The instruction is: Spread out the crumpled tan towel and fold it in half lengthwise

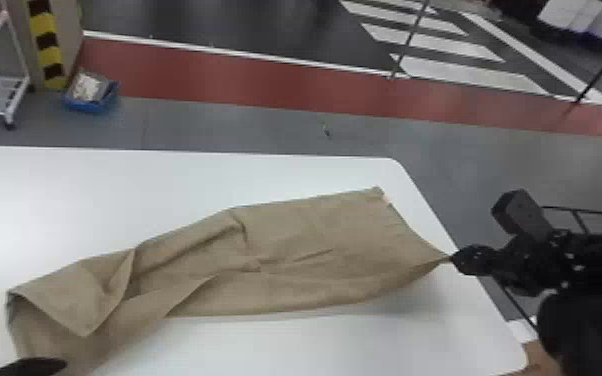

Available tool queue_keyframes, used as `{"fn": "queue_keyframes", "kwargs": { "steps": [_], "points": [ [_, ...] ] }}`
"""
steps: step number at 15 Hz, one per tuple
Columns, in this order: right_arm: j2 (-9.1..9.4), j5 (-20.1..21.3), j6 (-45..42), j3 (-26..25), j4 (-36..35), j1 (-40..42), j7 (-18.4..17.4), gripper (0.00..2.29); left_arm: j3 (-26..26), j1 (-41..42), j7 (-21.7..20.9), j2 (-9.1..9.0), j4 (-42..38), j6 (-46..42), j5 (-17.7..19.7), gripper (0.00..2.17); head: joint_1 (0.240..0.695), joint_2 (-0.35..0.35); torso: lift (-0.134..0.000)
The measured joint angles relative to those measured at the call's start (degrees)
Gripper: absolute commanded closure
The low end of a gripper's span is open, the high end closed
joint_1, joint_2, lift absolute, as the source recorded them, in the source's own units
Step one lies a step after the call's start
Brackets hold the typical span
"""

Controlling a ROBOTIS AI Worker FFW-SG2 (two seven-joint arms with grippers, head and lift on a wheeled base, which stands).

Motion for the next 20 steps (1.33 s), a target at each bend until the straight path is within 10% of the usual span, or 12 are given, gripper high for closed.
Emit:
{"fn": "queue_keyframes", "kwargs": {
  "steps": [14, 20],
  "points": [
    [0.58, 1.85, 2.10, 2.08, -0.45, -1.84, 0.00, 1.18, 2.07, -0.15, -2.55, 0.51, 0.84, -0.11, 0.37, 0.57, 0.695, -0.350, -0.125],
    [1.47, 2.11, 2.13, 1.67, -1.06, -1.41, 0.00, 1.18, 1.73, -2.21, -1.60, 0.63, 3.38, -0.11, -0.29, 1.51, 0.695, -0.350, -0.125]
  ]
}}
